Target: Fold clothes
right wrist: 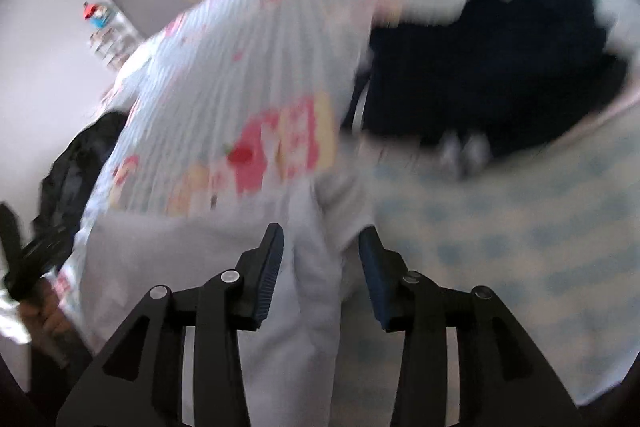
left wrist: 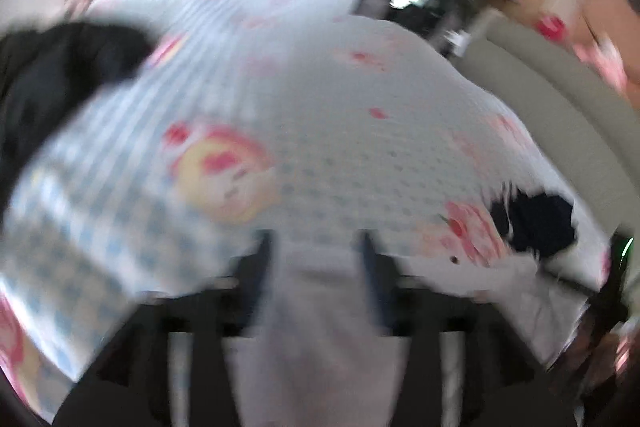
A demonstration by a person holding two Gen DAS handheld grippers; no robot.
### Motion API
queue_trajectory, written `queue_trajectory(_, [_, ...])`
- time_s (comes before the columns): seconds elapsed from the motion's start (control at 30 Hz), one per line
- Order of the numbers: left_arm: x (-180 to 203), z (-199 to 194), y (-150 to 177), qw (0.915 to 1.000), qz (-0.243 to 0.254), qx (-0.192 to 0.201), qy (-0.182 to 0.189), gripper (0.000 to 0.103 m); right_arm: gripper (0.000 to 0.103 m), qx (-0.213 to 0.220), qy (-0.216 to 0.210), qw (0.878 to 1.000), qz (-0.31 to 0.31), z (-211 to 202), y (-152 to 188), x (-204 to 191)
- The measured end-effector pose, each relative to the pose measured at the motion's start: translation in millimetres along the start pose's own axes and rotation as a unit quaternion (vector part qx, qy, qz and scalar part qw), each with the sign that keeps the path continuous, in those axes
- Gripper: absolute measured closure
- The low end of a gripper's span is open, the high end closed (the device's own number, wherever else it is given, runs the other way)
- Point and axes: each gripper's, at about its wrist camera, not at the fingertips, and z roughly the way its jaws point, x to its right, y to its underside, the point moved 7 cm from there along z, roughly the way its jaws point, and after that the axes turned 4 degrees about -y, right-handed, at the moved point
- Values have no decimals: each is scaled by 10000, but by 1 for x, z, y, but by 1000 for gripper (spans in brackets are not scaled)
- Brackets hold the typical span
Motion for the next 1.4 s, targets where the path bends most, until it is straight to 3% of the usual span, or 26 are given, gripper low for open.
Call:
queue_trajectory(0.03, [17,2,-2,9994,342,7,-21,30,62,217,80,9996,-141,-7,-4,-8])
queue_trajectory(0.1, [52,12,2,9968,668,-173,392,30,62,332,-12,9980,-534,-10,-6,-31])
queue_trajectory(0.17, [81,25,11,9931,748,-343,839,31,64,-6,-293,9958,-862,8,8,-56])
queue_trajectory(0.23, [96,47,27,9906,884,-652,820,31,64,-386,-501,9925,-1041,30,25,-73])
queue_trajectory(0.37, [73,72,47,9908,788,-1064,271,53,74,-825,-451,9923,-812,59,48,-58])
queue_trajectory(0.4, [63,71,47,9912,656,-1109,307,55,85,-810,-463,9930,-724,57,47,-52])
queue_trajectory(0.43, [53,67,44,9920,533,-1104,286,64,93,-787,-408,9939,-651,54,45,-45])
queue_trajectory(0.53, [18,60,38,9930,395,-1010,-475,71,96,-680,-4,9964,-516,38,35,-16])
queue_trajectory(0.67, [-10,44,30,9945,-266,-907,-447,66,96,-649,177,9972,-339,22,28,7])
queue_trajectory(0.73, [5,37,28,9970,-90,-751,-184,55,80,-547,-6,9971,-534,18,25,-12])
queue_trajectory(0.8, [24,30,25,9980,116,-602,147,54,73,-446,-244,9959,-745,16,23,-34])
queue_trajectory(0.87, [42,31,28,9963,318,-654,453,51,72,-417,-466,9935,-953,17,23,-55])
queue_trajectory(0.93, [57,43,32,9945,593,-734,450,51,72,-608,-485,9901,-1168,33,31,-71])
queue_trajectory(1.0, [54,56,35,9934,650,-917,236,51,72,-815,-337,9883,-1241,48,41,-72])
queue_trajectory(1.1, [28,66,36,9932,322,-1118,-99,50,77,-891,-256,9910,-968,57,45,-57])
queue_trajectory(1.13, [17,64,35,9932,244,-1108,-240,53,87,-849,-254,9927,-823,53,43,-48])
queue_trajectory(1.17, [6,61,35,9931,186,-1091,-396,58,90,-808,-201,9940,-716,48,40,-39])
queue_trajectory(1.2, [-7,57,35,9928,41,-1125,-422,70,89,-742,-74,9951,-642,43,36,-30])
queue_trajectory(1.3, [-36,44,40,9896,-241,-1124,-860,73,90,-612,121,9972,-424,28,29,0])
queue_trajectory(1.37, [-51,29,44,9885,-455,-1013,-1028,68,89,-587,212,9977,-262,18,31,19])
queue_trajectory(1.4, [-59,21,46,9872,-560,-929,-1169,51,80,-544,323,9978,-203,12,32,26])
